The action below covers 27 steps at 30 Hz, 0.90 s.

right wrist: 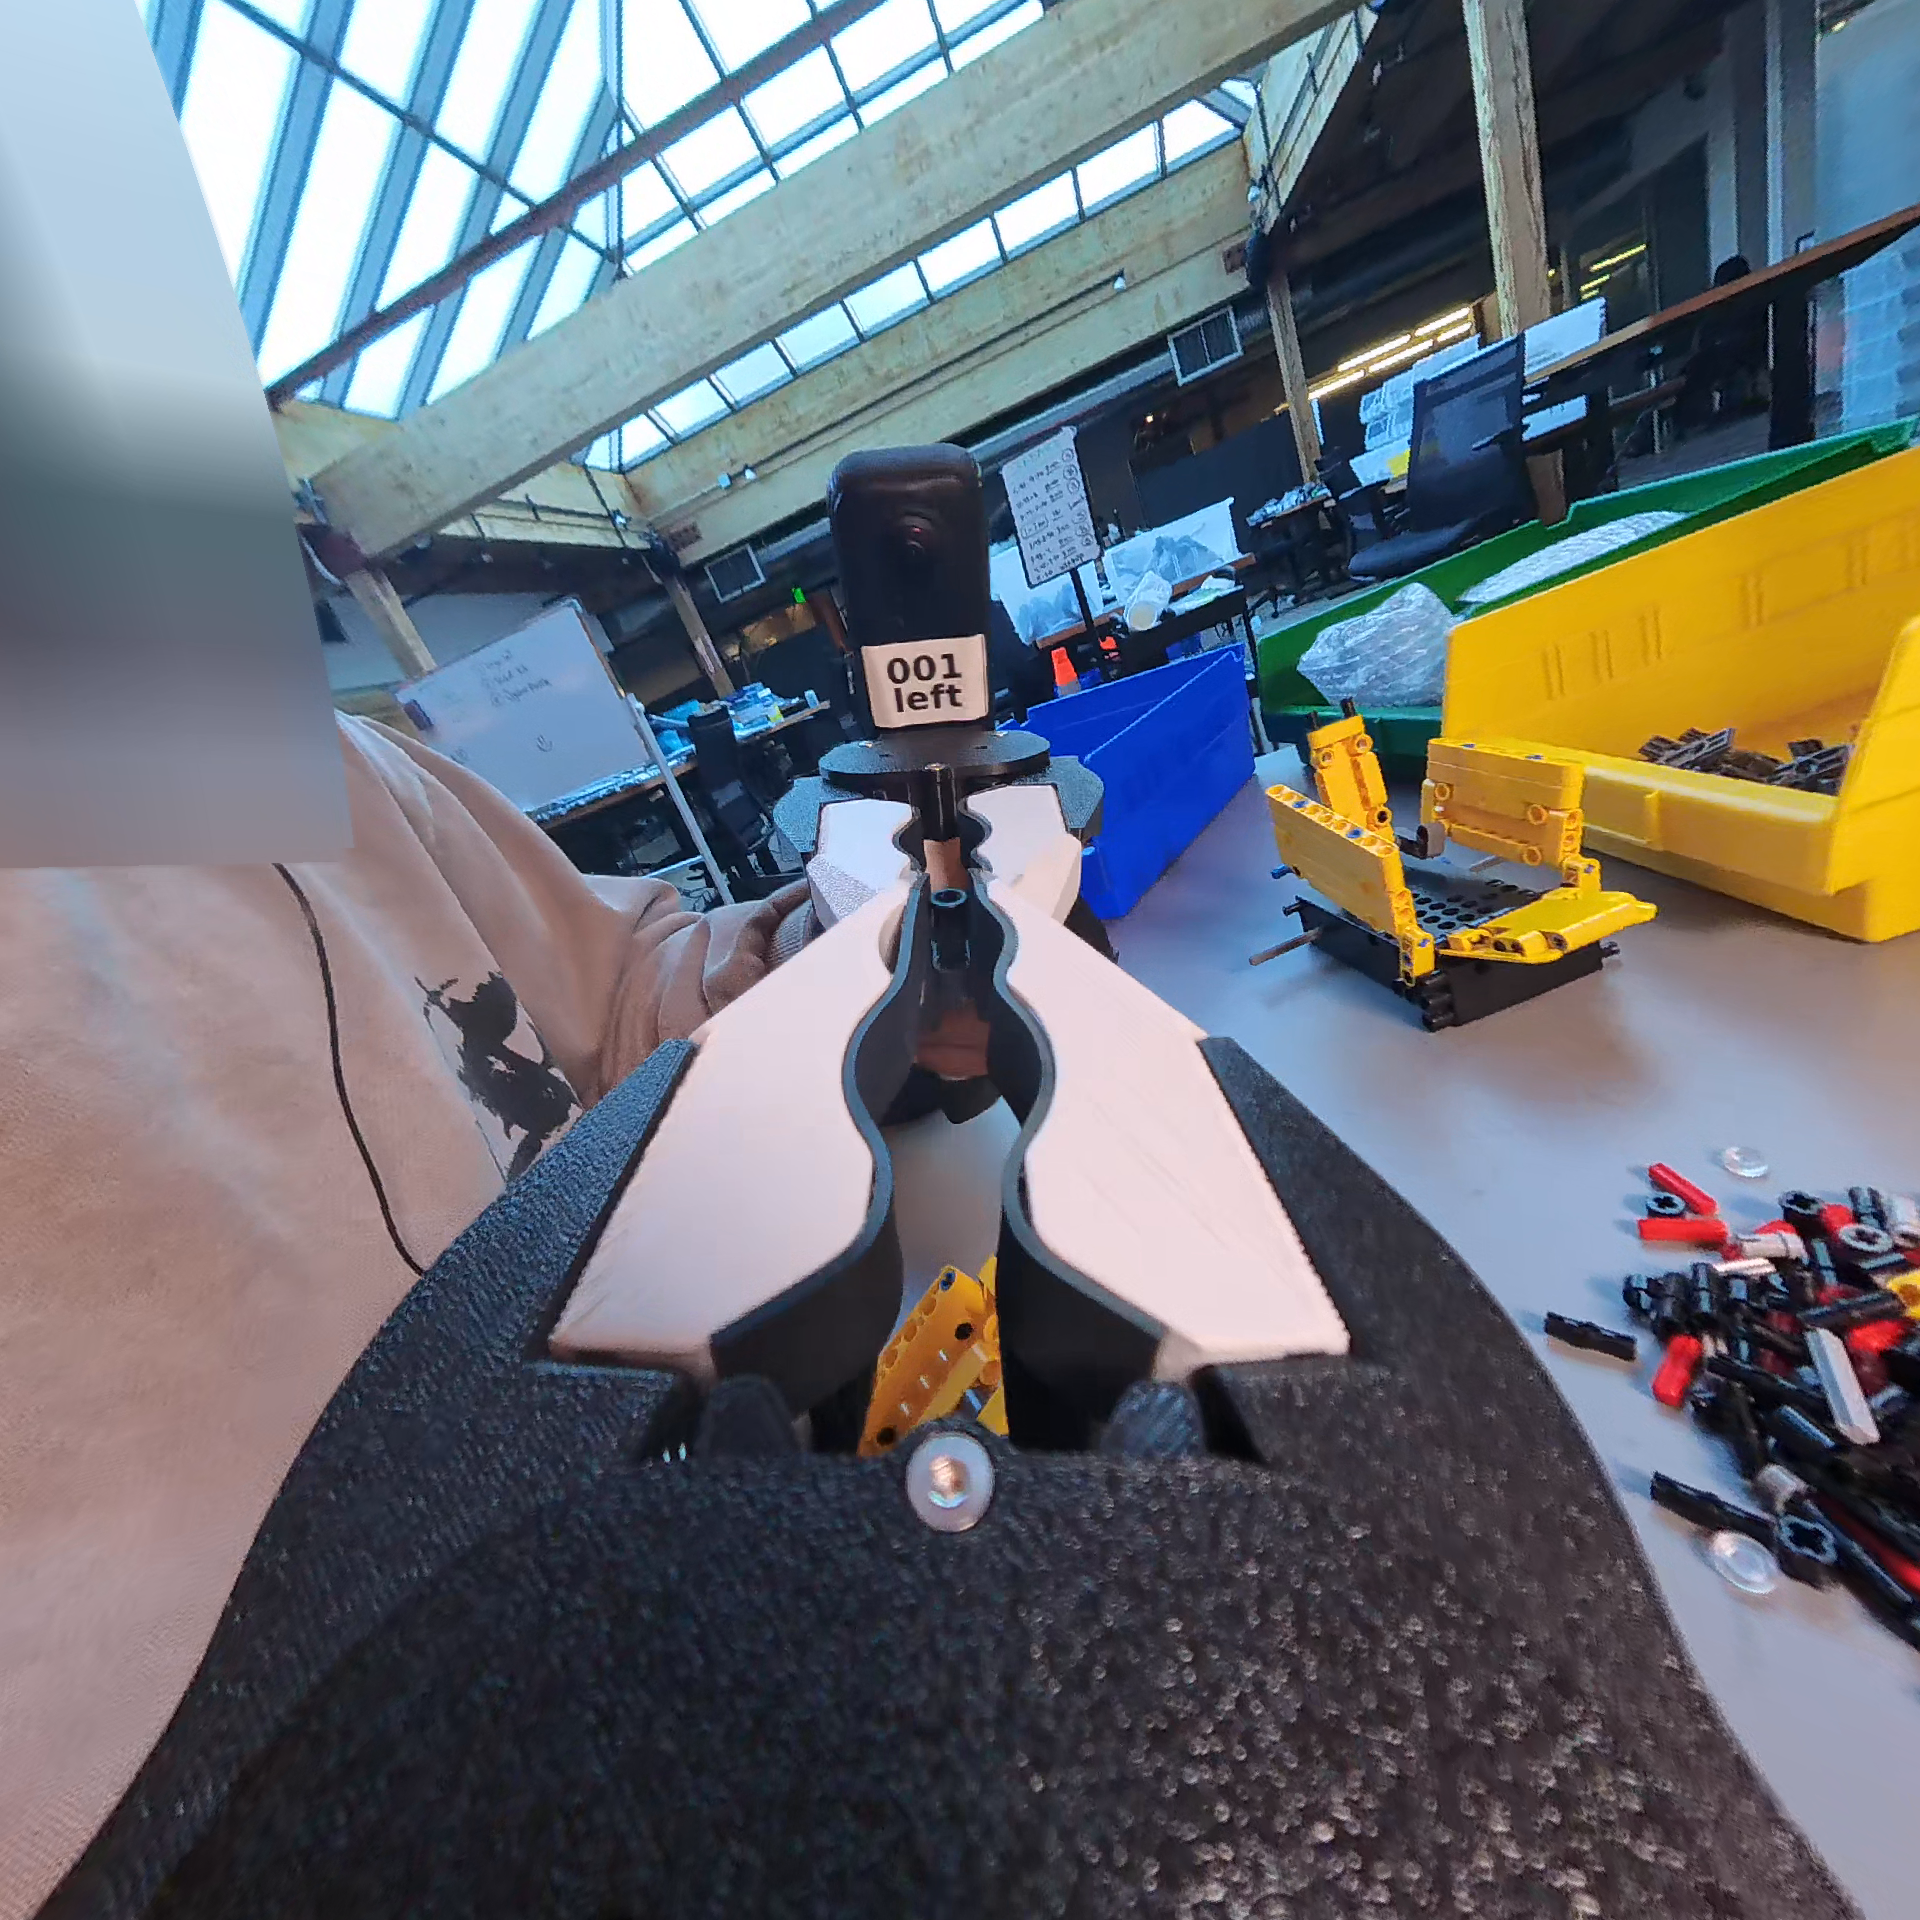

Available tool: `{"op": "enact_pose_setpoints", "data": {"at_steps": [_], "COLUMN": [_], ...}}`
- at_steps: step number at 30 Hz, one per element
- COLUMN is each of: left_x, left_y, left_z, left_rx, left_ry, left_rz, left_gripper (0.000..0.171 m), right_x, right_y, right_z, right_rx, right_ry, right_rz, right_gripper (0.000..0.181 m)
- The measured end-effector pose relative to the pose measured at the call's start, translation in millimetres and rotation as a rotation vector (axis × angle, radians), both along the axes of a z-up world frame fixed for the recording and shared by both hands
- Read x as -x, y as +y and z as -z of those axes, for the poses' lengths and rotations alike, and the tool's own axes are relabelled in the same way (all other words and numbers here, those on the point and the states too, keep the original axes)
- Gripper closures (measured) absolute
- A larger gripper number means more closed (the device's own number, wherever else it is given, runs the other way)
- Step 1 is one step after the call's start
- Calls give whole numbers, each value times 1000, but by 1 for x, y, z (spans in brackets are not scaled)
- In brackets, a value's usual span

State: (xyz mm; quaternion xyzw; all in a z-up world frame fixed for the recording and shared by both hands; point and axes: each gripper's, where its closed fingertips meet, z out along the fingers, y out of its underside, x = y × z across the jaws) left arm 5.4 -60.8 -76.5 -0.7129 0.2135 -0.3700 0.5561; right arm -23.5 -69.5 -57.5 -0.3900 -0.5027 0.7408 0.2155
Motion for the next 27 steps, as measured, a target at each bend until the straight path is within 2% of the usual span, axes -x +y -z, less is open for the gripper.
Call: {"op": "enact_pose_setpoints", "data": {"at_steps": [10,14,18,27], "left_x": [-3,-3,-6,-1], "left_y": [-6,-2,0,6], "left_z": [-2,-8,-22,-27], "left_rx": [-5,6,-32,-47], "left_ry": [-7,-86,-71,-44], "left_rz": [29,33,38,16], "left_gripper": [165,165,164,164], "right_x": [-3,-2,-5,0], "right_y": [-5,-1,1,7], "right_z": [-2,-10,-27,-38], "right_rx": [-65,-56,-27,-43], "right_ry": [18,26,82,110], "right_rz": [-2,22,20,43], "right_gripper": [177,179,181,181]}}
